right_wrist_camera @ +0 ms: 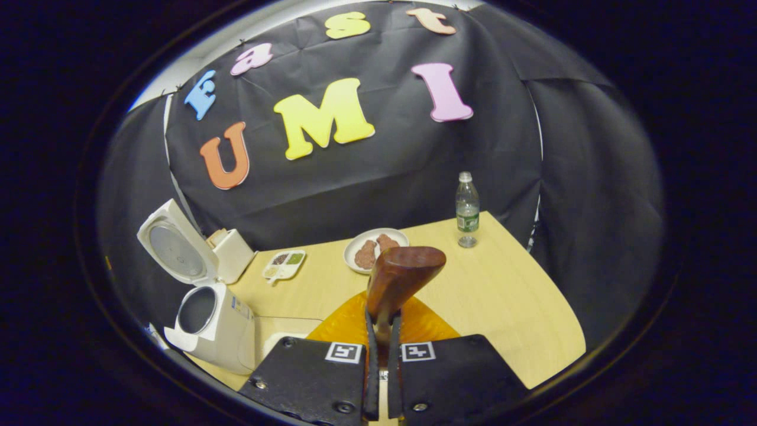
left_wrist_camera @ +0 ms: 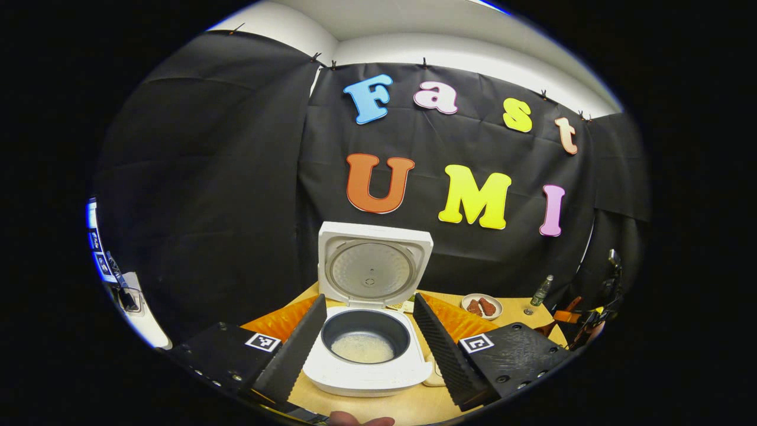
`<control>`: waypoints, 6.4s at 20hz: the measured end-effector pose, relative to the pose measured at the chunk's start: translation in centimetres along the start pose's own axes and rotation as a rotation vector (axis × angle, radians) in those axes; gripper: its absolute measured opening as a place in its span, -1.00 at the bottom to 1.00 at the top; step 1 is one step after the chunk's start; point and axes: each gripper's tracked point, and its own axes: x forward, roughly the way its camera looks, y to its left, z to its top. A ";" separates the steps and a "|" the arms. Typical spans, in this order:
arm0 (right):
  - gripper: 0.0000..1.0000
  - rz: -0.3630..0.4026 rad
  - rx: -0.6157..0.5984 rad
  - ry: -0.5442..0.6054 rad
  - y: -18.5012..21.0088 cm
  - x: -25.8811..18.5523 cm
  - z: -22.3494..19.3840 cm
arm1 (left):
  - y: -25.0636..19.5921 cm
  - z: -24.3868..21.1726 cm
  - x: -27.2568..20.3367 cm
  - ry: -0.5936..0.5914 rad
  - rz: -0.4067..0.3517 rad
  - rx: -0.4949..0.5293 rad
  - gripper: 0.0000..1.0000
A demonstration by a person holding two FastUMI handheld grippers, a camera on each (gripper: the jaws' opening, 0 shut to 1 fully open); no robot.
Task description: Close the left gripper, press the button to open the rice cooker; take a wooden spoon from the chopstick holder with the right hand, scoop a spoonful of rice and pour it into the rice cooker, then put the wooden spoon back into the chopstick holder.
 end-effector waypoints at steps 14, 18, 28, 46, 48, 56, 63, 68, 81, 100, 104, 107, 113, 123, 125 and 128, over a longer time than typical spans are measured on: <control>-0.79 -0.012 -0.416 -0.019 14.7 5.4 -7.8 | 8.5 -0.7 -2.0 0.039 0.027 -0.016 0.89; -0.79 -0.085 -0.546 -0.014 14.1 8.1 -10.5 | 9.7 -1.7 -2.1 0.079 0.022 0.005 0.89; -0.79 -0.002 -0.396 0.071 18.2 9.9 -14.7 | 10.1 -2.7 -0.9 0.115 -0.008 0.022 0.89; -0.80 0.233 0.638 0.246 14.2 8.3 -14.3 | 5.1 -1.5 -0.2 0.117 -0.039 0.057 0.89; -0.79 0.238 0.663 0.222 12.9 7.5 -13.1 | 4.1 -0.9 -0.4 0.104 -0.040 0.056 0.89; -0.79 0.294 0.786 0.129 9.1 3.6 -6.4 | 1.2 -0.2 -1.0 0.072 -0.024 0.029 0.89; -0.79 0.396 0.752 0.111 14.2 1.0 -0.7 | 1.9 -0.2 -2.0 0.046 0.001 0.021 0.89; -0.79 0.521 0.676 0.129 24.0 1.2 2.3 | 4.9 -0.1 -3.2 0.023 0.041 0.010 0.89; -0.79 0.511 0.371 0.194 39.4 7.4 -3.5 | 14.2 -1.7 -5.3 0.064 0.155 -0.021 0.89; -0.79 0.411 -0.437 -0.068 44.1 4.3 -3.2 | 15.0 -3.3 -2.5 0.061 0.050 -0.002 0.89; -0.80 0.402 -0.638 -0.181 45.7 2.7 -2.3 | 14.9 -3.5 -2.2 0.055 0.040 0.007 0.89; -0.80 0.419 -0.705 -0.222 46.8 2.0 -1.9 | 15.1 -3.5 -2.4 0.045 0.043 0.023 0.89; -0.79 0.439 -0.653 -0.187 46.8 1.5 -2.3 | 15.2 -2.8 -2.5 0.008 0.053 0.025 0.89; -0.80 0.467 -0.348 -0.154 40.8 -2.6 2.8 | 9.4 -1.7 -3.0 -0.015 -0.020 0.051 0.89; -0.78 0.456 -0.294 -0.155 38.1 -3.4 4.3 | 7.1 -1.5 -2.8 -0.023 -0.046 0.051 0.89; -0.79 0.430 -0.225 -0.172 33.0 -4.5 6.4 | 3.8 -1.2 -2.3 -0.028 -0.088 0.039 0.89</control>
